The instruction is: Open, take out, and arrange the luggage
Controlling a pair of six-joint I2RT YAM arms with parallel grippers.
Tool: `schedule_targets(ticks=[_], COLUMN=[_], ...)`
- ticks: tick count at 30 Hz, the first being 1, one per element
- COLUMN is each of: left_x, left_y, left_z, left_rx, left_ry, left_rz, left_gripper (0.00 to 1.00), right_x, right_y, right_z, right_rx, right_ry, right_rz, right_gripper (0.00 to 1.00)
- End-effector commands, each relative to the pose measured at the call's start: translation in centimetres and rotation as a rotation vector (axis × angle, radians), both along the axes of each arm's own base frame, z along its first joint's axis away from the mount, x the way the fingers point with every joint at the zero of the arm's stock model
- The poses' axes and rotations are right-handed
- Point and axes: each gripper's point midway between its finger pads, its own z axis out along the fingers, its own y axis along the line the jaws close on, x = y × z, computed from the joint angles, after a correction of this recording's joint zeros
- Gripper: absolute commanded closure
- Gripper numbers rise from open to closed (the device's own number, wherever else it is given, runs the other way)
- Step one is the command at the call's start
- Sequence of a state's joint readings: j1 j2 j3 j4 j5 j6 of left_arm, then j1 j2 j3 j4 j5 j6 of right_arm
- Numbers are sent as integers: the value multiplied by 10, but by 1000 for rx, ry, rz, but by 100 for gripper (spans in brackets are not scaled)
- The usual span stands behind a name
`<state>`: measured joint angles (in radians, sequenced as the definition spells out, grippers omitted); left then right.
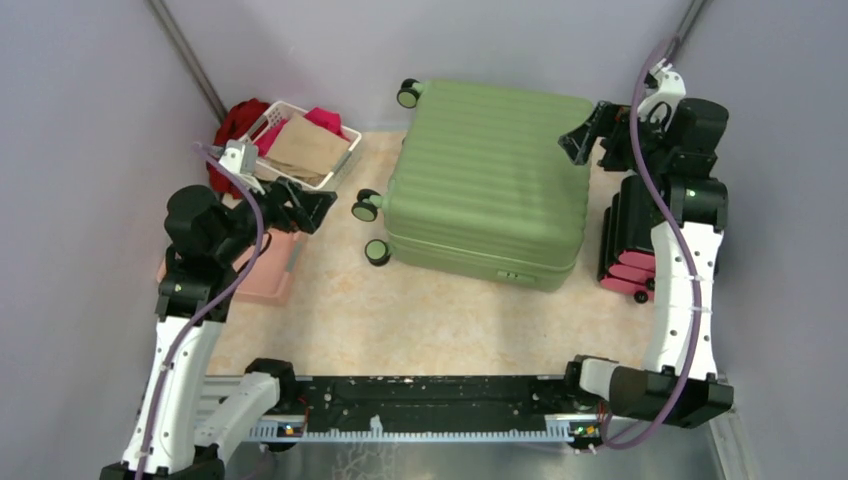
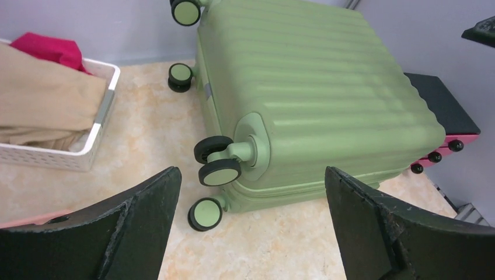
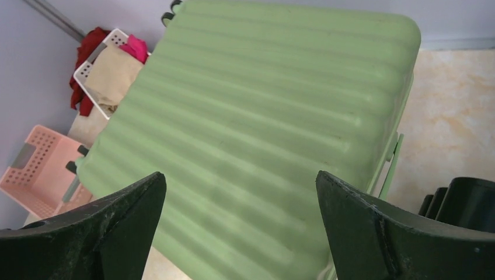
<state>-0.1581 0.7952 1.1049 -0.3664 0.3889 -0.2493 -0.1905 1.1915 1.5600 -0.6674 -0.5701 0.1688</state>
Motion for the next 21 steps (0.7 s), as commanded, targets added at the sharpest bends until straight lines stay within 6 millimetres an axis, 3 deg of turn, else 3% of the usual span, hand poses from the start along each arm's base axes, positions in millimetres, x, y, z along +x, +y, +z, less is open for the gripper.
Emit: schedule_targets(ticks=[1,8,16,21], left_x=[7,12,25,29], left_y=[-1,-13,-36,-66], left_z=[1,-7,-8,-27], left_rx=[-85,-208,-366,-325], left_ry=[18,71,128,198], left_rz=[5,-58,-194,-253], left_gripper=[1,1,3,8], right_x=[9,13,-9,-16], right_y=[-6,0,25,39], right_z=[15,1,-24,-47], right_rx=[-14,-79,-353,-376], right_ry=[-23,-23,-83,-76], right_rz=[-102,-95,226,354], right_gripper=[1,1,1,1])
